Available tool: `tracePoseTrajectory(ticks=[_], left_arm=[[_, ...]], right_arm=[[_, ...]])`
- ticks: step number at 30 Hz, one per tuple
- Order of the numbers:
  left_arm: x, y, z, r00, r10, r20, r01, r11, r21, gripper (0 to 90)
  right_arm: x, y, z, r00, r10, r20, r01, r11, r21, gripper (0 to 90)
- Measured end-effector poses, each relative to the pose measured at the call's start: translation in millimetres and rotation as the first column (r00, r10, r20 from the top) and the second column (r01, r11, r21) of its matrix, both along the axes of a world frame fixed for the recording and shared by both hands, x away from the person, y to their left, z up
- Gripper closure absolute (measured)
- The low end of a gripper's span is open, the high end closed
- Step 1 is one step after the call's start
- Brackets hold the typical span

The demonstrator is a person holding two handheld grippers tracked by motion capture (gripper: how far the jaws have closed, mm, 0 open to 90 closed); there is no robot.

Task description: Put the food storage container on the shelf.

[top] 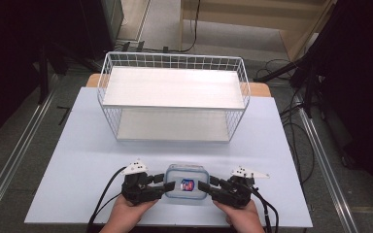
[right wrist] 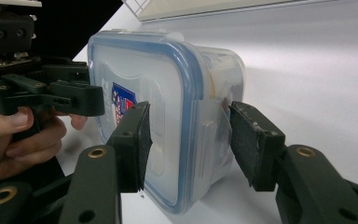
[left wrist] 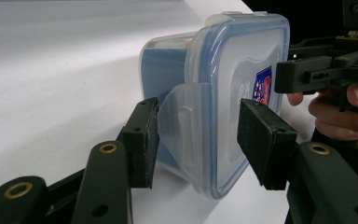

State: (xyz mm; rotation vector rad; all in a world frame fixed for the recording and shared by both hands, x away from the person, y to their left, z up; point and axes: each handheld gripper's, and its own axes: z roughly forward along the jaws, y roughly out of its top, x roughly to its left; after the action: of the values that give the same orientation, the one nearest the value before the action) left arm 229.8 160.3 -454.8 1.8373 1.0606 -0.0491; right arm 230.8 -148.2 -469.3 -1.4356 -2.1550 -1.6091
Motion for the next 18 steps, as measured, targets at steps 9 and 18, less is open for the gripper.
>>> tracePoseTrajectory(ticks=[9, 18], left_arm=[[-0.1, 0.2, -0.9, 1.0, -0.008, 0.005, 0.008, 1.0, 0.002, 49.4], [-1.5, -0.4, -0.8, 1.0, -0.002, 0.005, 0.002, 1.0, 0.008, 49.6]], right_arm=[[-1.9, -0.9, -2.4, 1.0, 0.003, -0.005, -0.003, 1.0, 0.004, 50.5], [-2.8, -0.8, -3.2, 0.9999, 0.012, -0.011, -0.012, 1.0, -0.002, 51.0]])
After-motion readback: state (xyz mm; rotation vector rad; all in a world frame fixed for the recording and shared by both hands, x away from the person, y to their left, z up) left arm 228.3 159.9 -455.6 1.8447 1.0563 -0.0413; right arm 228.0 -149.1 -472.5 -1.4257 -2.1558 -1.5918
